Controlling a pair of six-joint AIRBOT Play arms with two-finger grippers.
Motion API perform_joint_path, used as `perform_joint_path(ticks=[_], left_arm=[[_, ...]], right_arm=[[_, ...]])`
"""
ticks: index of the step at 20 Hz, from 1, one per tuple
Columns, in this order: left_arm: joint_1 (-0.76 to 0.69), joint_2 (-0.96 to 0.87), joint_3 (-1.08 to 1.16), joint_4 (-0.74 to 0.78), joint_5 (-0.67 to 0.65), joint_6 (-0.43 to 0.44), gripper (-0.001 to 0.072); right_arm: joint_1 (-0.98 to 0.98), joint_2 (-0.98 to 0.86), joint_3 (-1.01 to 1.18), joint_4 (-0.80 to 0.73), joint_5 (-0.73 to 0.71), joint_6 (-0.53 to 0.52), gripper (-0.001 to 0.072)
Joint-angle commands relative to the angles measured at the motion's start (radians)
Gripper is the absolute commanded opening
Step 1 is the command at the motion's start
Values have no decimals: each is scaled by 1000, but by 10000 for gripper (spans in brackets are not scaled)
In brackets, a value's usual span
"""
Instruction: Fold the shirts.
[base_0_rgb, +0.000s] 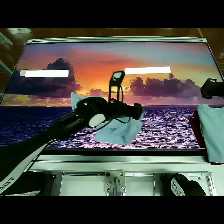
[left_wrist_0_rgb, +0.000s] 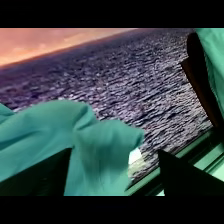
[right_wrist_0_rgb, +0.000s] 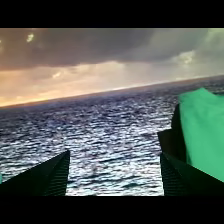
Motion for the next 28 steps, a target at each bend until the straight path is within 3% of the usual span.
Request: perform_joint_path(ticks=[1, 3, 4, 6, 8, 11, 14, 25, 26, 28], left_arm=[[47, -75, 22, -69, -122, 54, 707], [196, -24, 28, -68, -333, 256, 707], [285, 4, 28, -66, -424, 309, 707], [484, 51, 19, -66, -567, 349, 707], [646, 69, -35, -95, -629, 351, 707], [800, 61, -172, -178, -591, 353, 707], [864, 51, -311, -298, -472, 399, 707], [847, -119, -364, -513, -315, 499, 702], [841, -122, -364, -520, -296, 499, 658], [831, -124, -364, -528, -261, 499, 429]], right_arm=[[0, 1, -28, -70, 24, 20, 685], [0, -35, -79, -82, 15, 20, 685], [0, -61, -113, -84, 12, 20, 686], [-1, -129, -177, -50, 11, 17, 686], [-36, -214, -226, 121, 15, -39, 686], [-129, -372, -262, 439, 69, -174, 686], [-209, -499, -262, 605, 146, -237, 686], [-230, -545, -263, 584, 127, -287, 689], [-229, -550, -263, 585, 125, -287, 690], [-222, -568, -263, 585, 124, -287, 694]])
